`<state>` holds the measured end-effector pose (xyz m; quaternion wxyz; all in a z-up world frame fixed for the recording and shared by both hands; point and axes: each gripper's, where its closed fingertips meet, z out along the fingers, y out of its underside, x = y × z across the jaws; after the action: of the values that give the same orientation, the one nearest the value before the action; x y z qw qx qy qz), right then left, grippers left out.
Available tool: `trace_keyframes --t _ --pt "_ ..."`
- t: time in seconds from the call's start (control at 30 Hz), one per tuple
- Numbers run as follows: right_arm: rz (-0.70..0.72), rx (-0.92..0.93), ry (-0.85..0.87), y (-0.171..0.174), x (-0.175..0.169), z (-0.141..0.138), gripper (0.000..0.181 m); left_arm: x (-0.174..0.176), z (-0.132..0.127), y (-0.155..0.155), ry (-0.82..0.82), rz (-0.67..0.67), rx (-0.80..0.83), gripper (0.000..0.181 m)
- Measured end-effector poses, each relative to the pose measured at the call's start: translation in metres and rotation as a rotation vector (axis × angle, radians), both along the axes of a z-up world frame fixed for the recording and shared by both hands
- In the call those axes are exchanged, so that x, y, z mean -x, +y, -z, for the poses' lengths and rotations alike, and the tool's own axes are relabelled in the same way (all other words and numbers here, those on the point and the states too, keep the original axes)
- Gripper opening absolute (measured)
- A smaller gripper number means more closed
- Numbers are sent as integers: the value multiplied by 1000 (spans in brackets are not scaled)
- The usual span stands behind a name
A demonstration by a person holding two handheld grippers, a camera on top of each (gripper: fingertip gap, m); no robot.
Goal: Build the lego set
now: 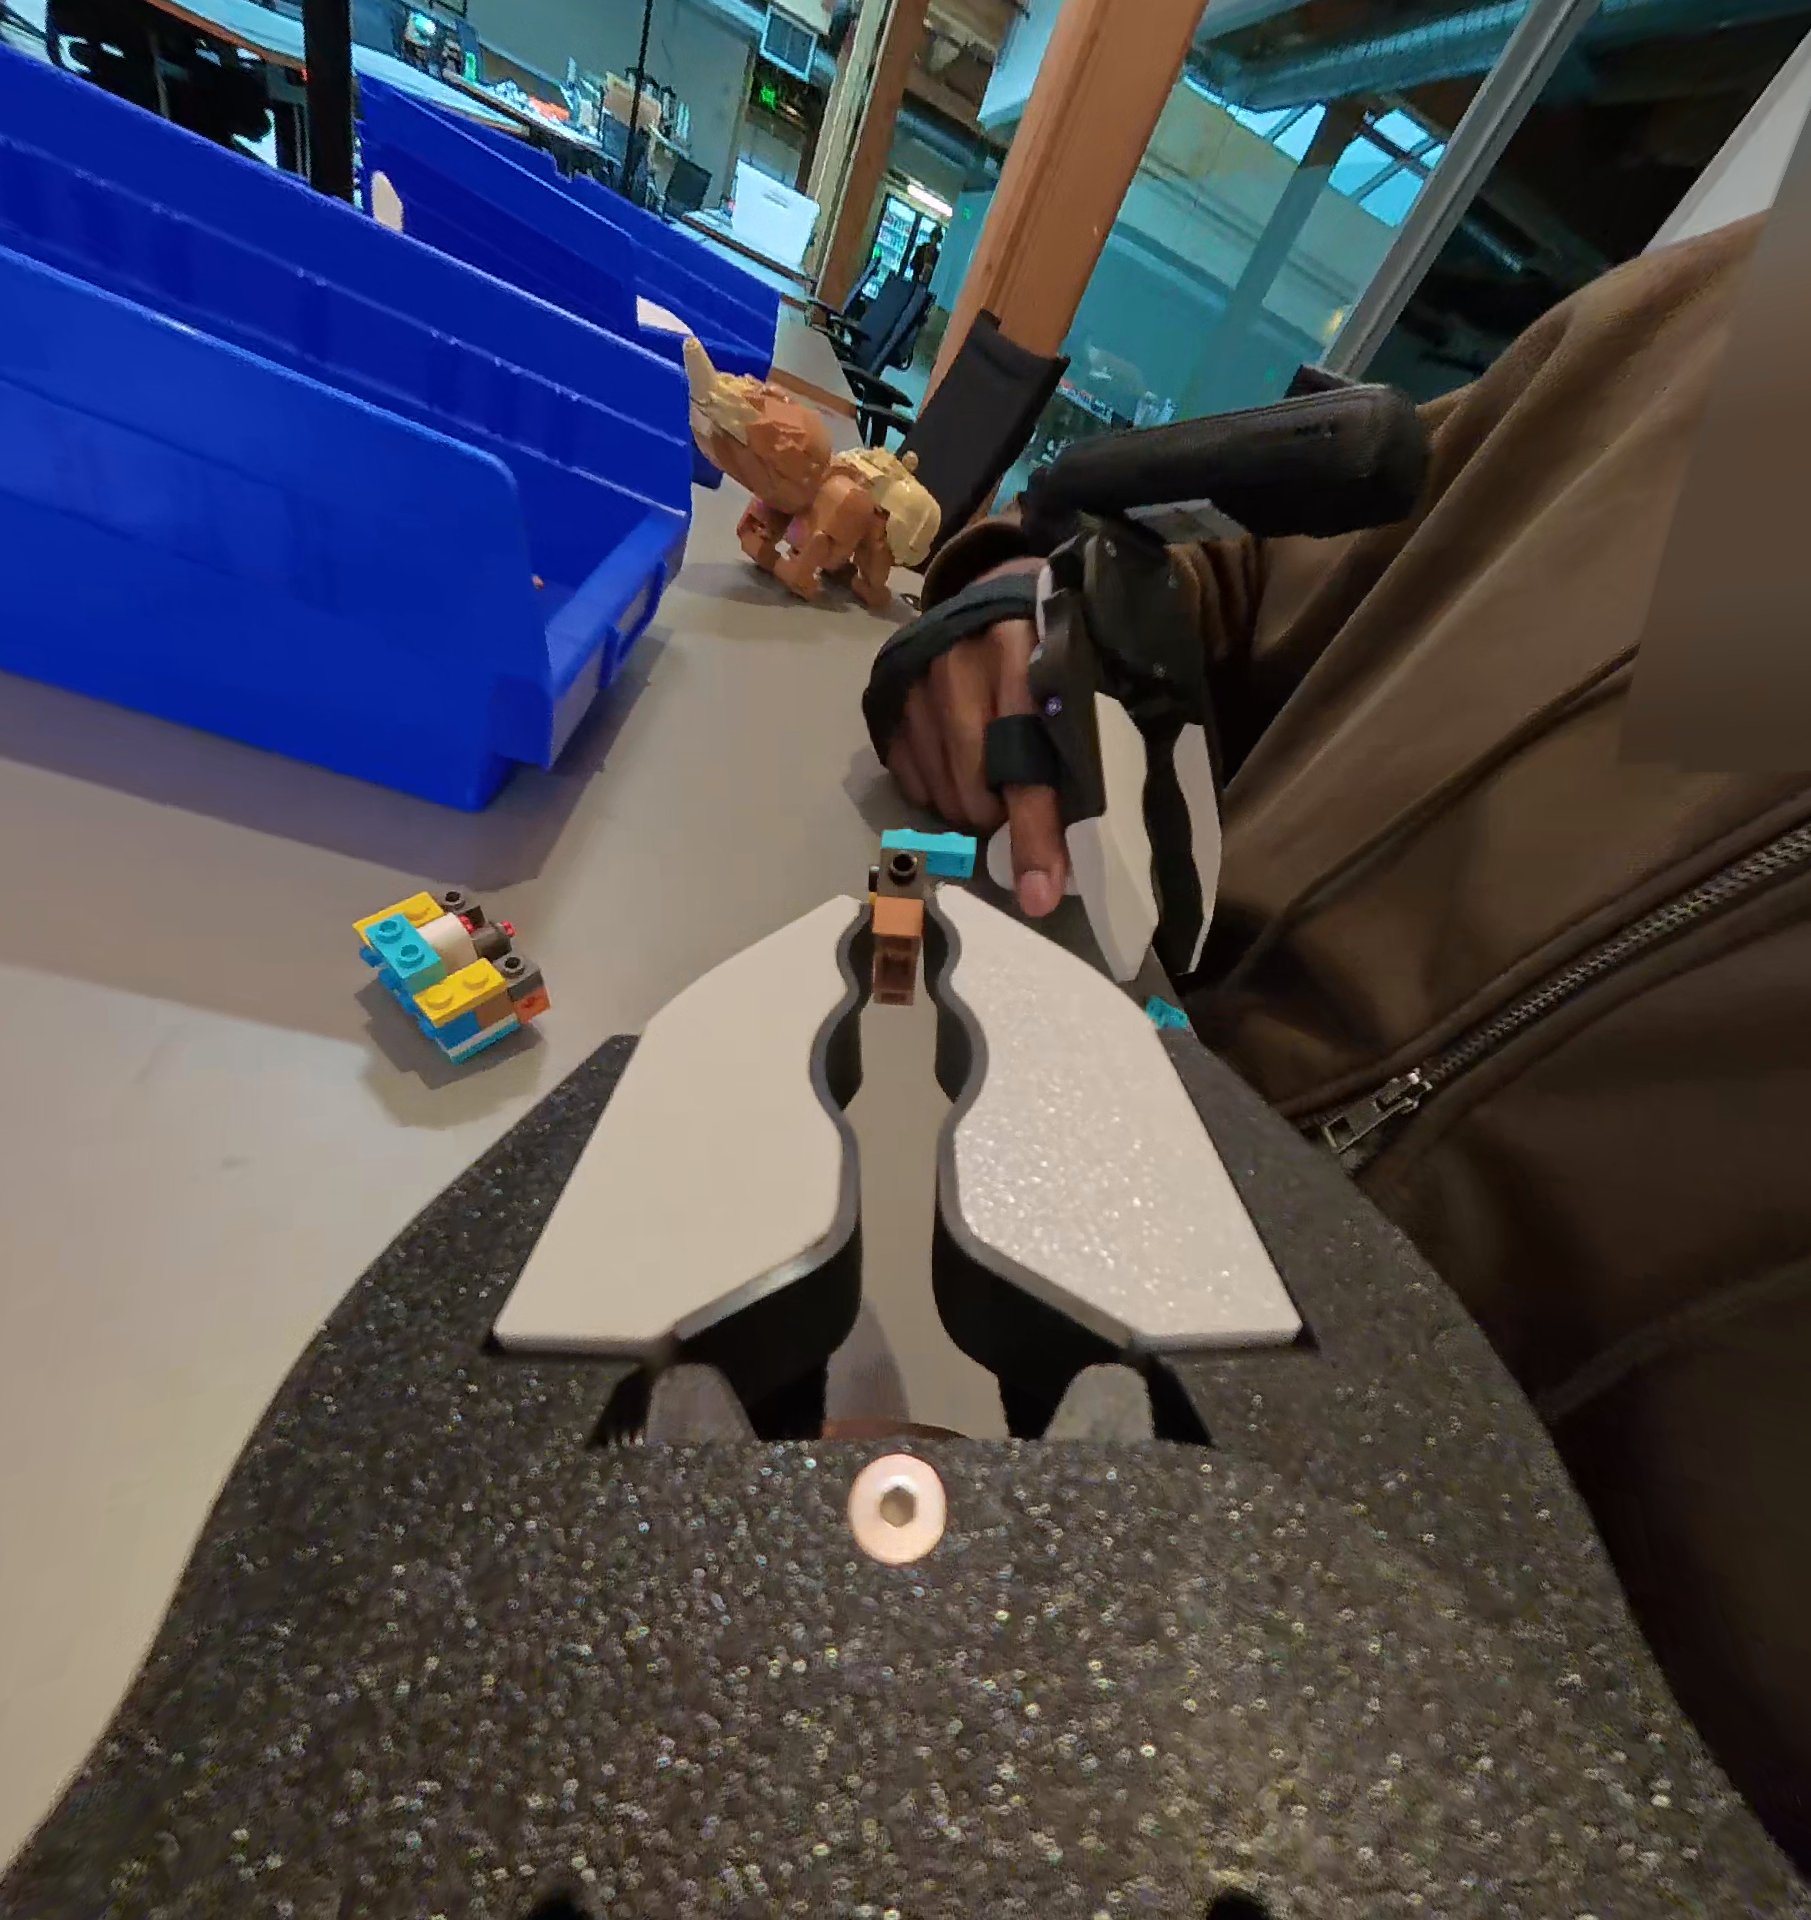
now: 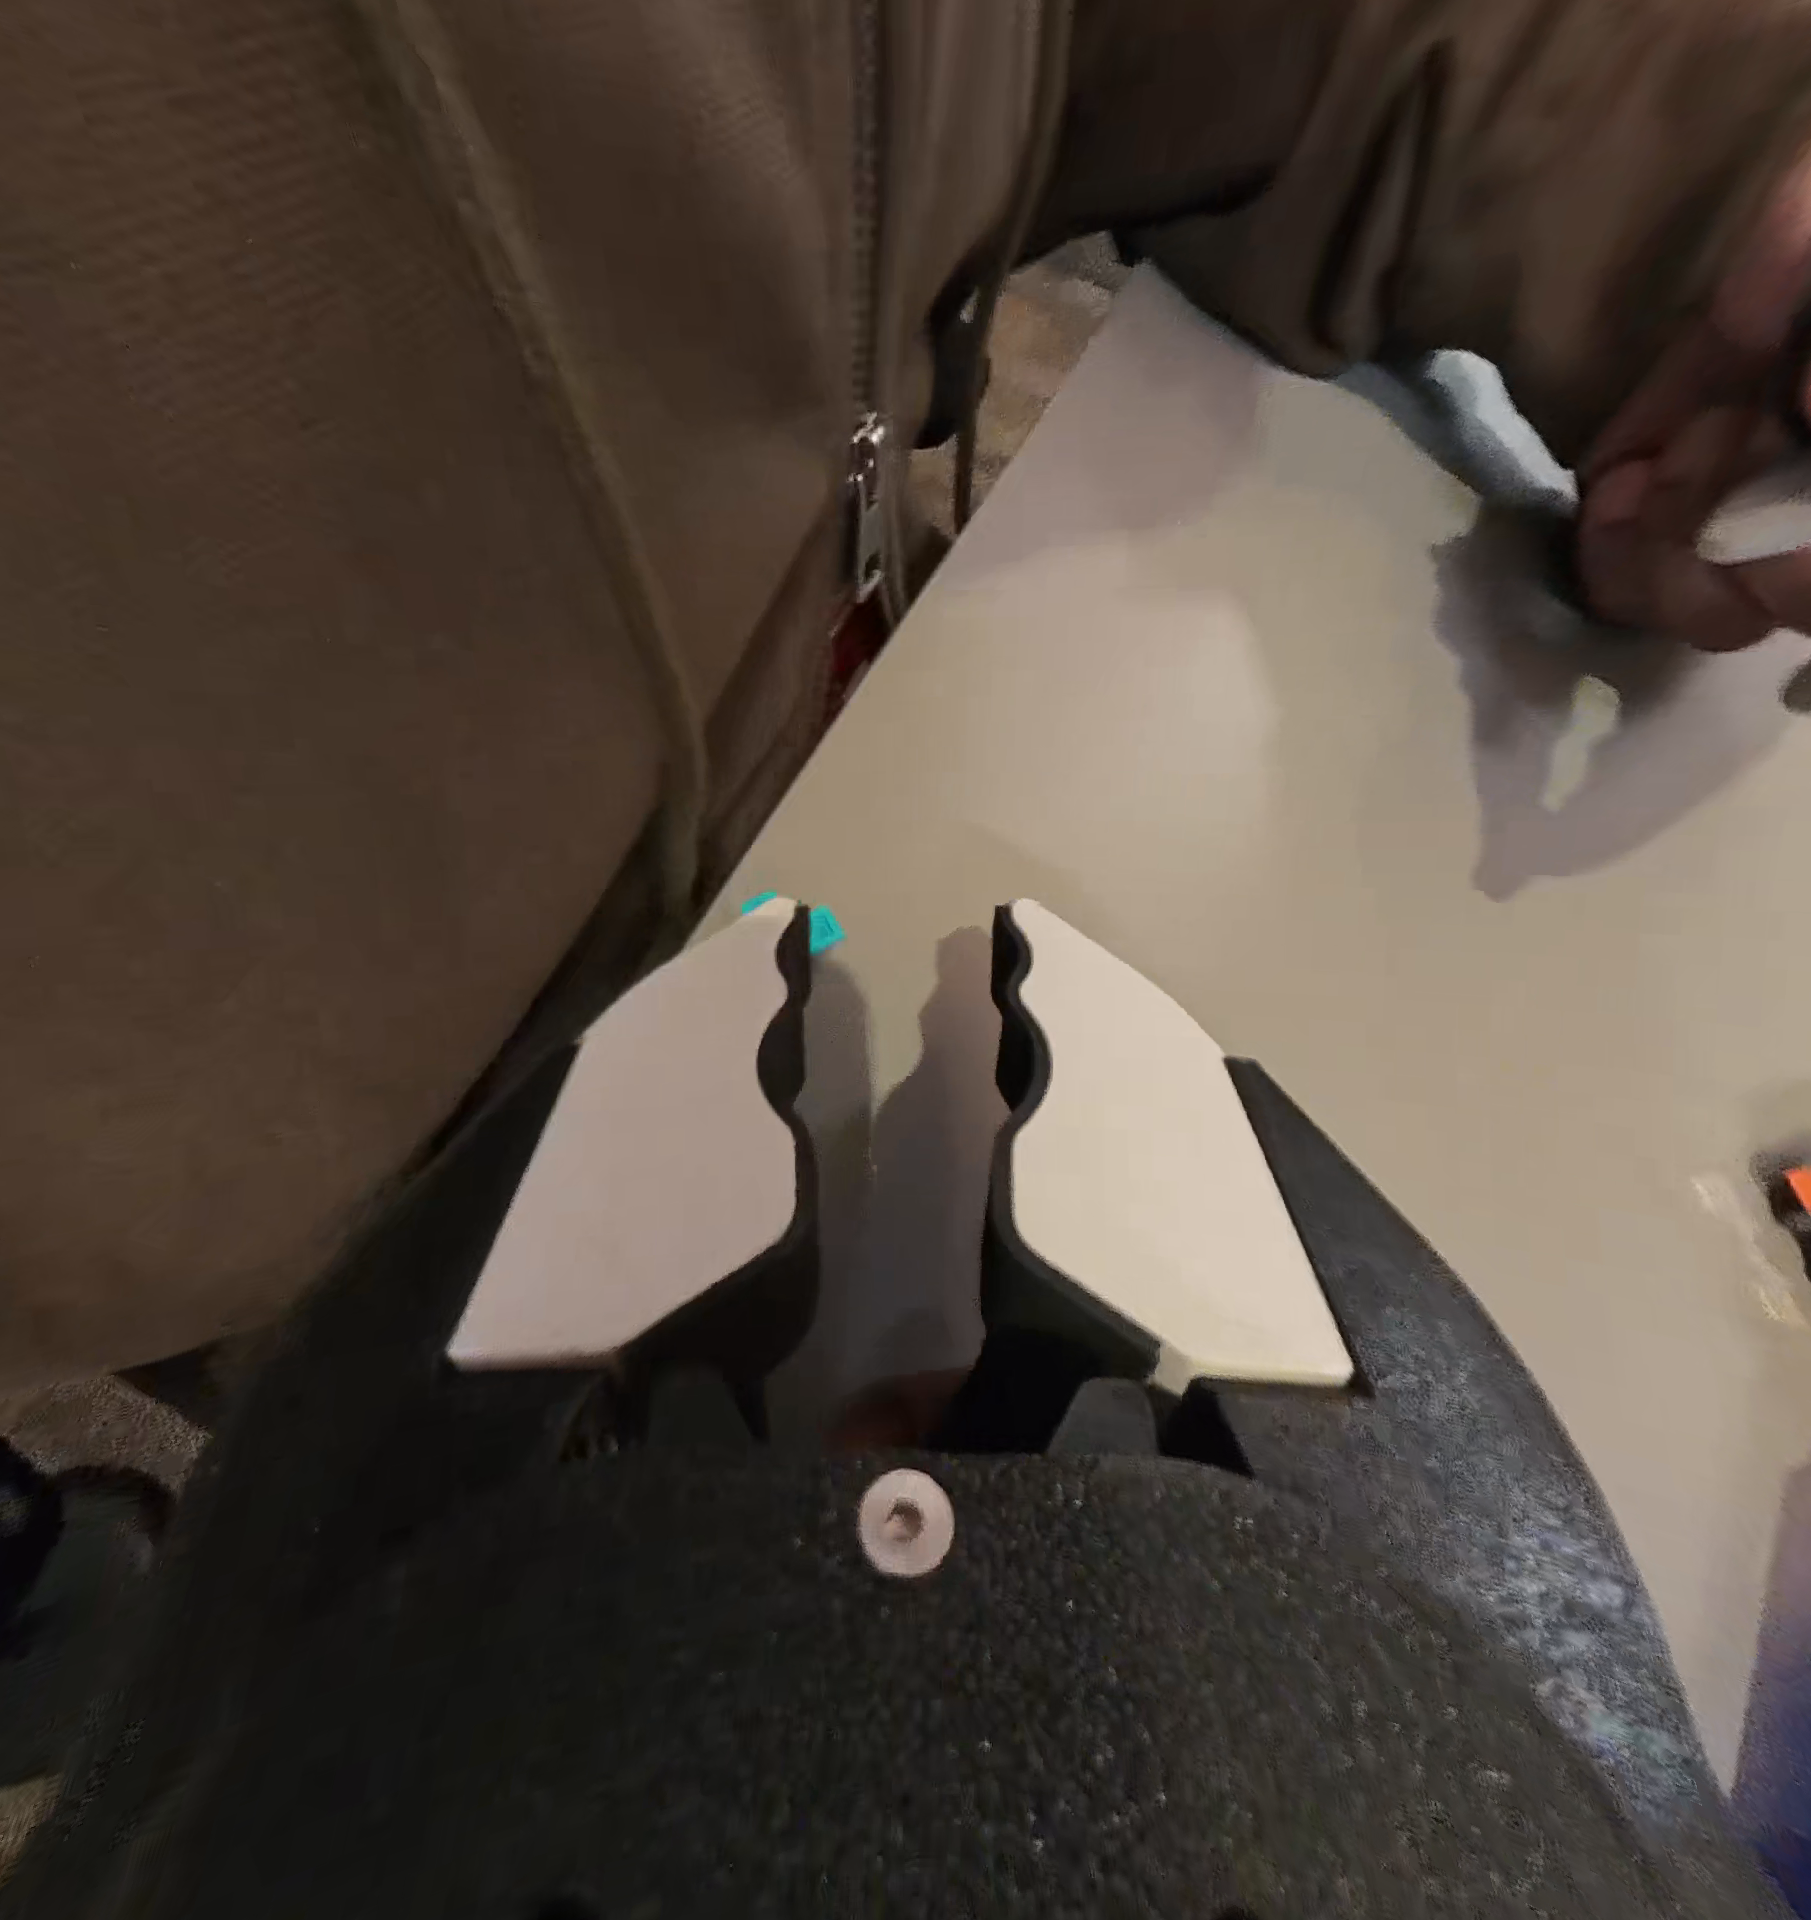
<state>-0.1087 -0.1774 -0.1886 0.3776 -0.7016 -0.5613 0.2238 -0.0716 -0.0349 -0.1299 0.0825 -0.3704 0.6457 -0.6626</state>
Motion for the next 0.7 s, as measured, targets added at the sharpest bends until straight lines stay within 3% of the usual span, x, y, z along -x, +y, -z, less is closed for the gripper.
trace_keyframes --t 0.37,0.57,0.7 --pt "-102 68 -130 -8 7 22 26 -1 0 1 6 -4 6 9" --pt "-65 45 -122 -2 4 22 9 -1 0 1 8 -3 6 9" --pt "12 -6 -128 13 -4 20 8 -2 1 1 9 -7 0 9"
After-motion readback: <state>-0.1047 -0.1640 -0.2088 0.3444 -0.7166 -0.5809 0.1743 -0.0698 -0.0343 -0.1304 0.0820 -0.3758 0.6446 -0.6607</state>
